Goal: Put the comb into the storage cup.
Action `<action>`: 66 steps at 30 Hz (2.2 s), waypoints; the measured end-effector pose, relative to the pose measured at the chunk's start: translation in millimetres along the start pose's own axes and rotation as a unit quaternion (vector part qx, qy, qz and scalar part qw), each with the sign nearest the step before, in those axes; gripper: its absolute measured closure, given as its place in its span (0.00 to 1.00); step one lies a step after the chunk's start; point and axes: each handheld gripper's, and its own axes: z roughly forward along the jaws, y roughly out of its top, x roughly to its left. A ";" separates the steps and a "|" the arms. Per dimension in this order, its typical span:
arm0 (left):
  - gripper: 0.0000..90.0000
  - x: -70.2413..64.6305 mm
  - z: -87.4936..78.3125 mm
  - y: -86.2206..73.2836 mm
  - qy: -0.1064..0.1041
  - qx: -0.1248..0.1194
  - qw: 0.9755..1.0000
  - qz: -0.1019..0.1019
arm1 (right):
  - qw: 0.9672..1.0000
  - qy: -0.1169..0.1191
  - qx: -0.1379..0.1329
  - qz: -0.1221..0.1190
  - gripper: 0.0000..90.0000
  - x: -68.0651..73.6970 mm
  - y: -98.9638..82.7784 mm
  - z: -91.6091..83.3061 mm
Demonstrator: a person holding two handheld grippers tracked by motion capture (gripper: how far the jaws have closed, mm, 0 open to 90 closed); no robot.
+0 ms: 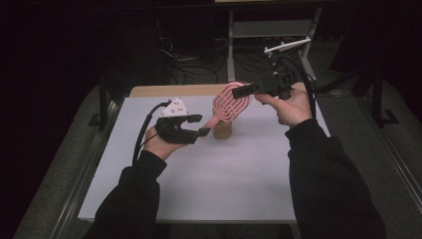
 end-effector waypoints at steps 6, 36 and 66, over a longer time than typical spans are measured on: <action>0.32 7.1 -7.9 -4.2 -0.010 -0.023 0.999 -0.022 | 1.000 -0.013 -0.014 -0.014 0.70 9.0 13.7 -7.6; 0.00 39.9 -50.4 -47.9 0.016 -0.065 0.994 -0.091 | 0.994 -0.086 -0.054 -0.033 0.70 13.2 66.1 -44.4; 0.00 48.8 -80.3 -114.6 0.050 -0.092 0.988 -0.110 | 0.994 -0.108 -0.021 0.010 0.70 -33.6 40.9 -25.9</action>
